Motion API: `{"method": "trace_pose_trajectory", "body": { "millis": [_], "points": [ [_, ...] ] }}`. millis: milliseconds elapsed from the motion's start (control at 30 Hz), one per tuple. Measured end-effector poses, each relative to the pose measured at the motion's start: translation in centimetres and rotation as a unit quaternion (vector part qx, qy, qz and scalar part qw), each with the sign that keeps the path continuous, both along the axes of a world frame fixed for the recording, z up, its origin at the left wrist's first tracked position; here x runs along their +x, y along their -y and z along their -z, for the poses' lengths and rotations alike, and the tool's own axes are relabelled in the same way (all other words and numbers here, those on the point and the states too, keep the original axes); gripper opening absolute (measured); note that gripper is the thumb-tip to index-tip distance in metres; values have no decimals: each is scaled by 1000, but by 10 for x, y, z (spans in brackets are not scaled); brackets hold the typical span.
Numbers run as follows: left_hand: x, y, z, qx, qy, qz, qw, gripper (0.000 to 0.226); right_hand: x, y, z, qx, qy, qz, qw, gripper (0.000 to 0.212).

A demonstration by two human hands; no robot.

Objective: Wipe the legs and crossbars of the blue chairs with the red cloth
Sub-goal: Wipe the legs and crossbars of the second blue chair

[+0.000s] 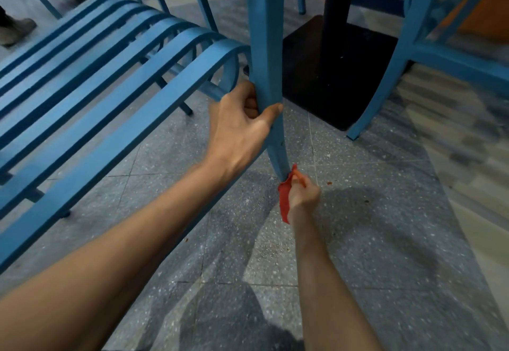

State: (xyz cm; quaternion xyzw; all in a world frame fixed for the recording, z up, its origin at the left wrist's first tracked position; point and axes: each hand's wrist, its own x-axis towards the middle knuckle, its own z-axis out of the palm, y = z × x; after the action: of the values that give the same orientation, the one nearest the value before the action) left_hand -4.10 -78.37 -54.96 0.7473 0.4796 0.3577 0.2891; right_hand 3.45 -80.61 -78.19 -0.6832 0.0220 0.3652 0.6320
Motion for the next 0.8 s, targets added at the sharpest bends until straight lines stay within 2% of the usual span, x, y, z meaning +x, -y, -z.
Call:
{"method": "trace_pose_trajectory", "body": {
  "millis": [100,267,367,433,500,667,733,800],
  "points": [
    [1,-1,0,-6,1,-7,1000,21,-25,8,4,23,61,7,998,23],
    [4,0,0,-3,-4,-18,1000,19,-20,-6,28,-12,-121,40,992,14],
    [3,-1,1,-4,-11,-27,1000,20,-11,-12,16,12,-171,105,980,15],
    [3,-1,1,-10,-11,-26,1000,20,-8,-9,6,18,-139,163,977,20],
    [4,0,2,-10,-12,-21,1000,22,-4,-7,-4,14,-117,173,978,17],
    [4,0,0,-9,-17,-17,1000,23,-5,-8,-26,15,-110,102,989,18],
    [3,0,0,-7,-20,-15,1000,24,-19,-2,-30,43,-63,95,992,22],
    [3,-1,0,-6,-22,-13,1000,25,-29,7,-30,25,-10,67,997,24]
  ]
}}
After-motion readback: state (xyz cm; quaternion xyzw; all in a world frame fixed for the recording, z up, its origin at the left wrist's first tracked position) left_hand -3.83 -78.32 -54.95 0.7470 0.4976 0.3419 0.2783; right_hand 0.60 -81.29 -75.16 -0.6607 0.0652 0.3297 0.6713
